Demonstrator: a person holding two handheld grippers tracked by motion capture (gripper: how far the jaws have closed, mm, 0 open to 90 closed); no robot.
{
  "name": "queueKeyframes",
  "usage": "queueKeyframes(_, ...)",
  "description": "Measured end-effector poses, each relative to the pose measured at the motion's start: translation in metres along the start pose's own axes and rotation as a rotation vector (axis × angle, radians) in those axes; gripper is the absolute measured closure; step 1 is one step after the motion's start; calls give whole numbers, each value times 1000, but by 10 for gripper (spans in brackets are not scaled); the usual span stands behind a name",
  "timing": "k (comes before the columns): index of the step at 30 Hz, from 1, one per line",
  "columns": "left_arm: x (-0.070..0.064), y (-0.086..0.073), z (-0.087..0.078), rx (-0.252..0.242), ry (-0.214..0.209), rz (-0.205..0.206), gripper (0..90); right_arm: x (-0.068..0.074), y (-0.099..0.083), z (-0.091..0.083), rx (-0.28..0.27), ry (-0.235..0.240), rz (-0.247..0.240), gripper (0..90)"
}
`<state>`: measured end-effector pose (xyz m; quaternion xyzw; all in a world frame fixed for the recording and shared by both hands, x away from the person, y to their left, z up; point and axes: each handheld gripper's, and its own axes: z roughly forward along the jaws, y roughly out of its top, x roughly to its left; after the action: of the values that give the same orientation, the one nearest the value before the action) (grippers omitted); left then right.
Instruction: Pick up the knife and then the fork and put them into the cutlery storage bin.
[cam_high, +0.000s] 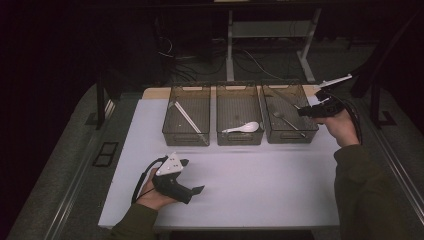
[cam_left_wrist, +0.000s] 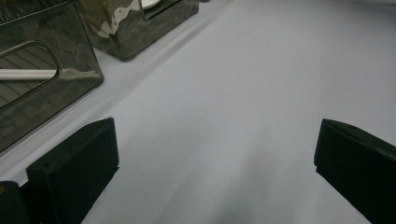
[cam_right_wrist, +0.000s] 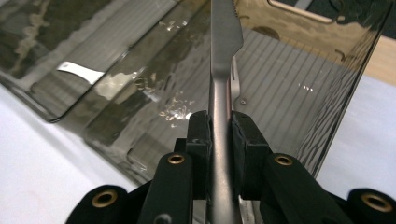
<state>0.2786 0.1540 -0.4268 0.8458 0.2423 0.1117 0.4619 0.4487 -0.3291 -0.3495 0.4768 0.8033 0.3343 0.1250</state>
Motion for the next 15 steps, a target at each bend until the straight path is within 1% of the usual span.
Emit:
queueKeyframes(4,0,0,0,-5,-4,-3,0,-6,2,13,38,-11,23,786)
queueKeyframes(7,-1,0,0,-4,-10,-2,0,-8,2,24,72,-23,24,786)
queueKeyframes(9,-1,0,0,-5,-11,-3,0,-8,2,31,90,-31,37,786)
queueKeyframes(11,-1,0,0,-6,-13,-4,0,-7,1,36,109,-38,36,786)
queueKeyframes(14,0,1,-1,-8,-14,-5,0,-6,1,43,128,-42,37,786)
queueKeyframes(15,0,1,-1,-7,-15,-6,0,-5,1,45,137,-36,39,785)
